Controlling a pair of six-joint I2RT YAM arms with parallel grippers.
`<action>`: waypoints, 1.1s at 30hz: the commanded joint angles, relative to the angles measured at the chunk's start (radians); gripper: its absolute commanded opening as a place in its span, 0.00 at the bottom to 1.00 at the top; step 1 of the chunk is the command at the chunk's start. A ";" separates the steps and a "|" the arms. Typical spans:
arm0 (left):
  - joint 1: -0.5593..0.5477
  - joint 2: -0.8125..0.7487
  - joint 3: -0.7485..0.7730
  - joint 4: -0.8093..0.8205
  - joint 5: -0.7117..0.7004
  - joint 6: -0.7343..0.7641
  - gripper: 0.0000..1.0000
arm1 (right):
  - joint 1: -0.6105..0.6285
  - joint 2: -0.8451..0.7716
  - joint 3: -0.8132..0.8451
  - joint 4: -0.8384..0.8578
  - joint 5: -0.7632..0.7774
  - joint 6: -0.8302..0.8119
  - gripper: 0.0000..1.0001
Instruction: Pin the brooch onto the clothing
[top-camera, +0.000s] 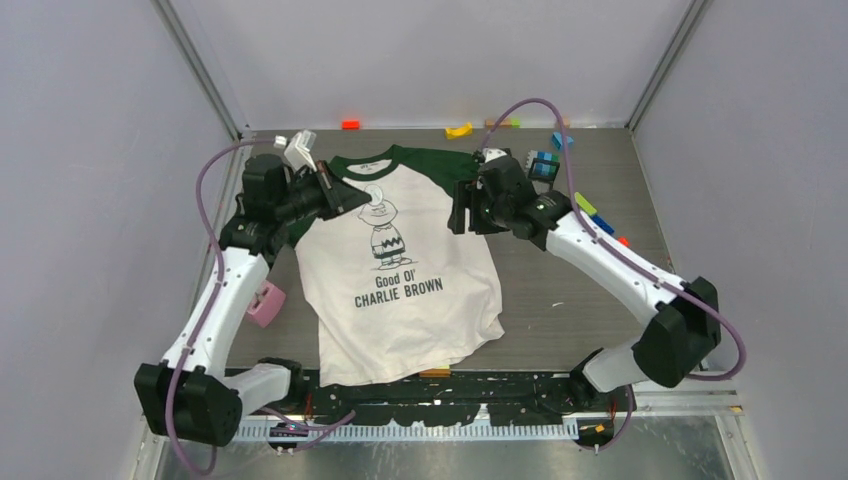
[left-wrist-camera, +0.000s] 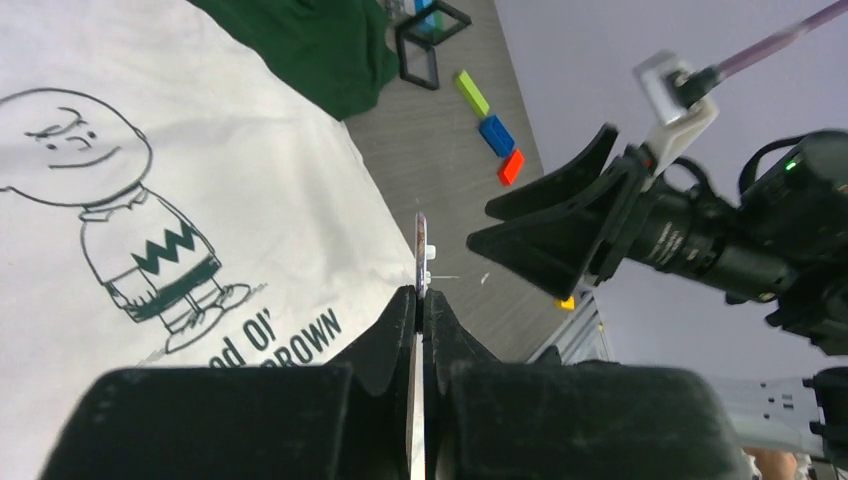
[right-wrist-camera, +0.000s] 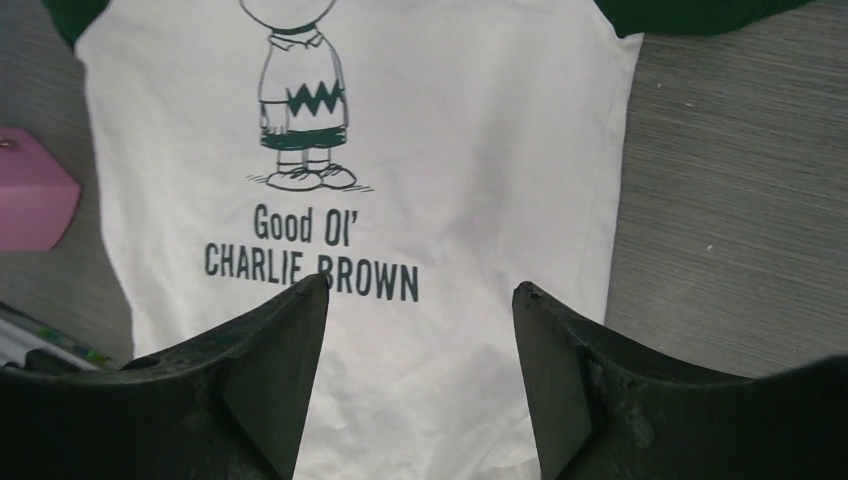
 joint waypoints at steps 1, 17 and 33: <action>0.054 0.095 0.093 0.026 -0.018 0.046 0.00 | 0.001 0.101 0.042 0.068 0.112 -0.026 0.73; 0.068 0.304 0.152 0.093 -0.209 0.152 0.00 | 0.001 0.774 0.572 0.104 0.197 -0.122 0.58; 0.068 0.285 0.156 0.048 -0.205 0.190 0.00 | 0.001 1.109 0.965 -0.098 0.221 -0.171 0.50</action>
